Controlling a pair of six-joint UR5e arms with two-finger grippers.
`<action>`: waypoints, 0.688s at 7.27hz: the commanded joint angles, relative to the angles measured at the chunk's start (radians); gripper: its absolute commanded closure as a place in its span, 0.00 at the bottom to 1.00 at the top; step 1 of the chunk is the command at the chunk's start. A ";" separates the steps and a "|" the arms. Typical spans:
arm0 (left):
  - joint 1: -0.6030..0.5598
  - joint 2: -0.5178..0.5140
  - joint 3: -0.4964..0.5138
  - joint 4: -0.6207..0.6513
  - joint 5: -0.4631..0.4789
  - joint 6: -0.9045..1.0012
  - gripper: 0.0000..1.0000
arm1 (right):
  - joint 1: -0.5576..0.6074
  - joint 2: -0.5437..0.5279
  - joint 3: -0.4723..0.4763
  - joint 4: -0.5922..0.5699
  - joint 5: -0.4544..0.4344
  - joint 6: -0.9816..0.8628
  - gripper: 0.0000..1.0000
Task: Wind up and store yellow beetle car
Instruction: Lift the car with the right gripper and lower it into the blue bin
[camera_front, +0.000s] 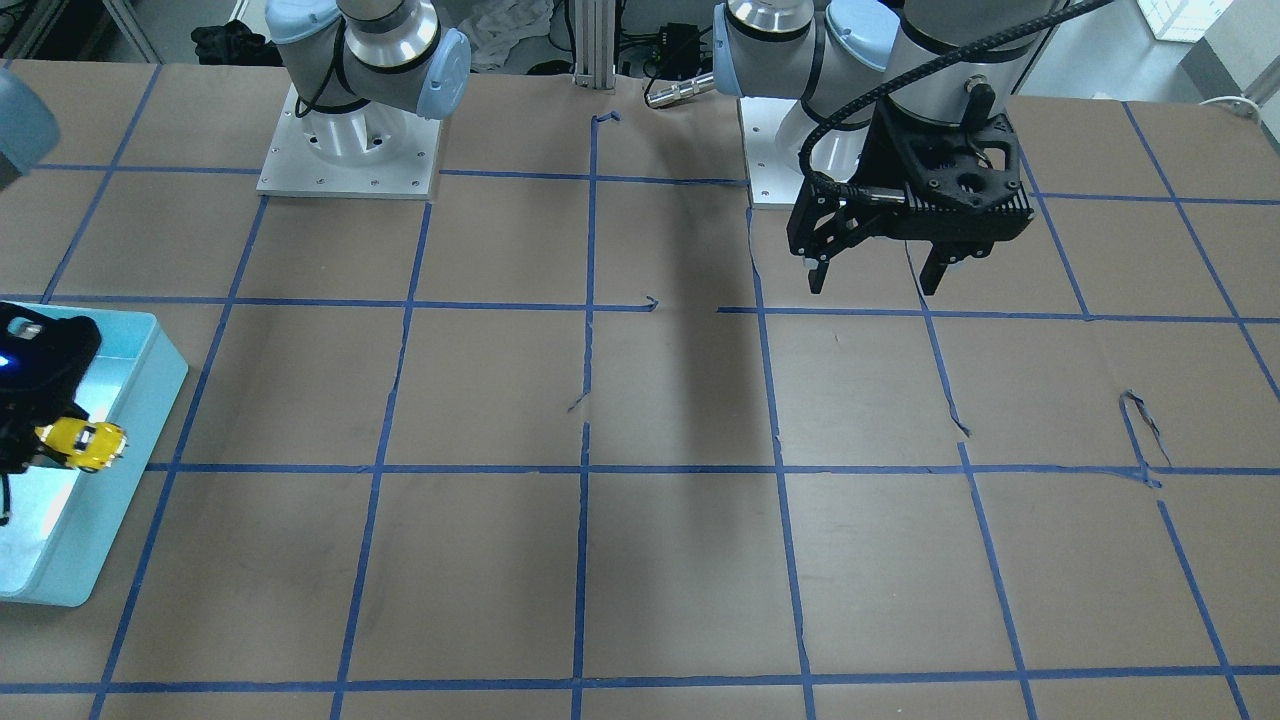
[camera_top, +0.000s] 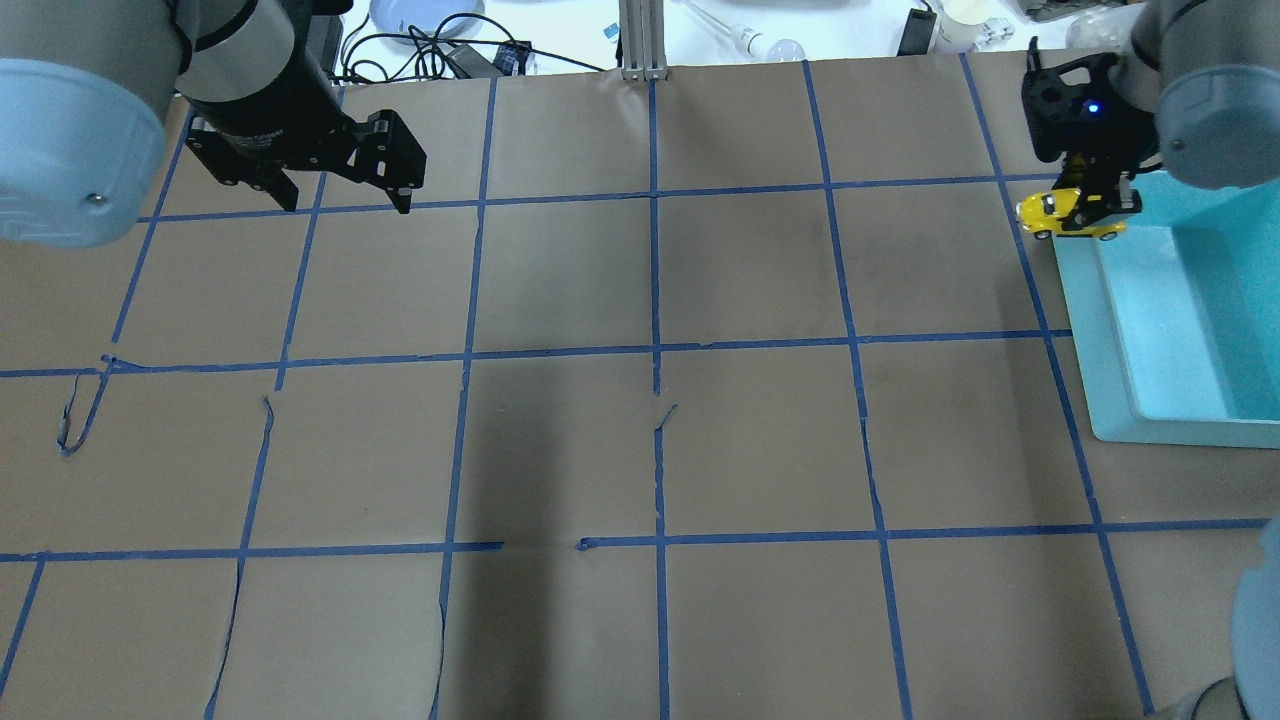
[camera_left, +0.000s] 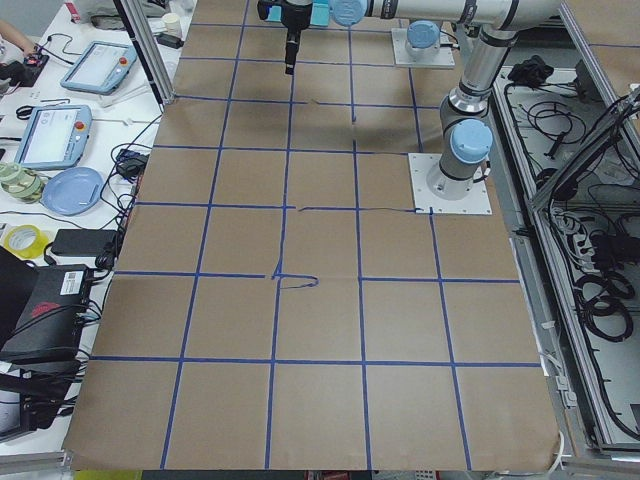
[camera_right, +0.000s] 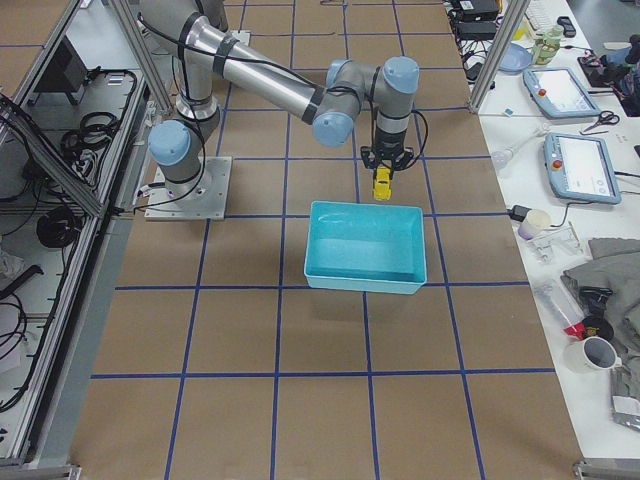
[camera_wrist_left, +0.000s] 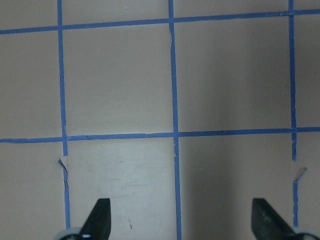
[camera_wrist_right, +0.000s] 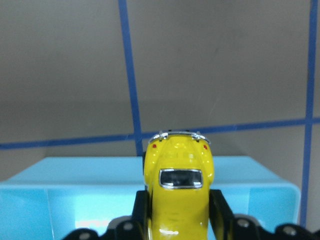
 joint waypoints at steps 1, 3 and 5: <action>-0.008 0.000 -0.001 0.014 -0.002 0.000 0.00 | -0.149 -0.002 0.029 0.007 0.000 -0.174 1.00; -0.008 0.000 -0.003 0.015 -0.005 0.000 0.00 | -0.166 0.081 0.054 -0.151 -0.056 -0.281 1.00; -0.008 0.000 -0.007 0.014 -0.005 0.000 0.00 | -0.167 0.153 0.124 -0.310 -0.041 -0.308 1.00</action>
